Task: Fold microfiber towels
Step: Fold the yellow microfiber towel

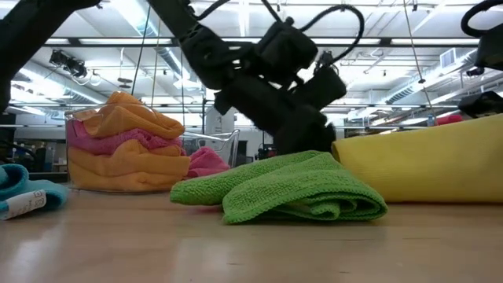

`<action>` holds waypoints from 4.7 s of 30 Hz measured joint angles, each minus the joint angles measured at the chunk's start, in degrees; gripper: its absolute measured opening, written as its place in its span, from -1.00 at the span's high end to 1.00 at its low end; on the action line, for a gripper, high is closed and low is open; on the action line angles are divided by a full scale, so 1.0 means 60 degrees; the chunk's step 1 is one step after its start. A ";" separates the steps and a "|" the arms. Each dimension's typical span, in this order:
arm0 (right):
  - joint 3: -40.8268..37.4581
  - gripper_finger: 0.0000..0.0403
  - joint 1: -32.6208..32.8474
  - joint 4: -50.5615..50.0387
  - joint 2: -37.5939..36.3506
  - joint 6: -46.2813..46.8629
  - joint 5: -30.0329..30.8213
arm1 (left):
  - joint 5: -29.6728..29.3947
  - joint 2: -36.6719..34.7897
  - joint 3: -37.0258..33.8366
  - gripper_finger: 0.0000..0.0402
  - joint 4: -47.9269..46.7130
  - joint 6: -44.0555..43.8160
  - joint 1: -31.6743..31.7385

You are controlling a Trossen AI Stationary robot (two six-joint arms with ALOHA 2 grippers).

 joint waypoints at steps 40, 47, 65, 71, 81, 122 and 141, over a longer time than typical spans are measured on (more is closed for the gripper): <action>-0.0139 0.93 -0.1514 -0.2389 -0.1603 0.1511 0.0492 | -0.2733 -0.0230 -0.0405 0.56 -0.0510 -0.0014 -0.1038; -0.0142 0.93 -0.1614 -0.2352 -0.1603 0.1294 0.0604 | -0.3273 -0.0736 -0.0416 0.58 -0.1174 0.0341 -0.1312; -0.0146 0.93 -0.1610 -0.2102 -0.1599 0.0267 0.0261 | -0.4845 -0.0520 -0.0428 0.65 -0.1592 0.0467 -0.1299; -0.0141 0.93 -0.1610 -0.2062 -0.1599 -0.0049 0.0229 | -0.4376 -0.0452 -0.1460 0.70 0.0539 0.0310 -0.1296; 0.0415 0.93 -0.1925 -0.2077 -0.1799 -0.1019 0.0120 | -0.4384 -0.0576 -0.1837 0.74 0.1007 0.0332 -0.1281; 0.0780 0.14 -0.5946 -0.2492 -0.1810 -0.2900 -0.0471 | -0.4403 -0.0576 -0.1851 0.79 0.0939 0.0347 -0.1325; -0.0257 0.16 -0.4140 0.2585 -0.1751 -0.4645 -0.1046 | -0.4762 -0.0719 -0.1862 0.80 0.0623 0.0114 -0.1343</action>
